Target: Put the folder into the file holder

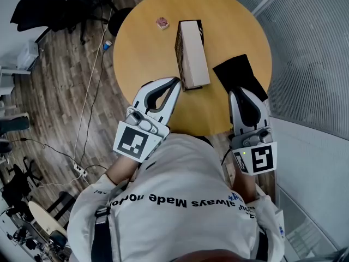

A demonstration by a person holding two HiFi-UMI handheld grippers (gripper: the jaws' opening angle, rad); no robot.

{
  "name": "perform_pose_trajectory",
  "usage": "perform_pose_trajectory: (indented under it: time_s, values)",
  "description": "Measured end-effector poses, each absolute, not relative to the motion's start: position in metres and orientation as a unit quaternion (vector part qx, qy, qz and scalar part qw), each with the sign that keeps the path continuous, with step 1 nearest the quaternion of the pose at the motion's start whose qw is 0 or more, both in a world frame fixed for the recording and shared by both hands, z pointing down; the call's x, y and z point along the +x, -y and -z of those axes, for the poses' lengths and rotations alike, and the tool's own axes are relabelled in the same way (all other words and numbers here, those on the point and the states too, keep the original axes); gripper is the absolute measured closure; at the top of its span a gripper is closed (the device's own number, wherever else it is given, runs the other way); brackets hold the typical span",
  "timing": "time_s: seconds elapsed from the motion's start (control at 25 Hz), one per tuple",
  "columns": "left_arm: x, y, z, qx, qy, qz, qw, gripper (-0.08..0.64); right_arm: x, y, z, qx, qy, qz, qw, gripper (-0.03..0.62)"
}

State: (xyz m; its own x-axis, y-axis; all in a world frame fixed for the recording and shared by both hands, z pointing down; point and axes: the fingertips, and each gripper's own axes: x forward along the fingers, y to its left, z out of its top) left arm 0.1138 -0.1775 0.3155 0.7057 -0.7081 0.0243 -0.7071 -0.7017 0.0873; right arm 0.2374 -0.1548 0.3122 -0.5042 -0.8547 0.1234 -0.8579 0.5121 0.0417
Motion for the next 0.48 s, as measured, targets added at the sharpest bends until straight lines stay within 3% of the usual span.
perform_pose_trajectory:
  time_s: [0.48]
  values:
    - [0.124, 0.181, -0.308, 0.925, 0.377, 0.004, 0.043, 0.535, 0.241, 0.156, -0.295, 0.489, 0.870, 0.004, 0.069, 0.540]
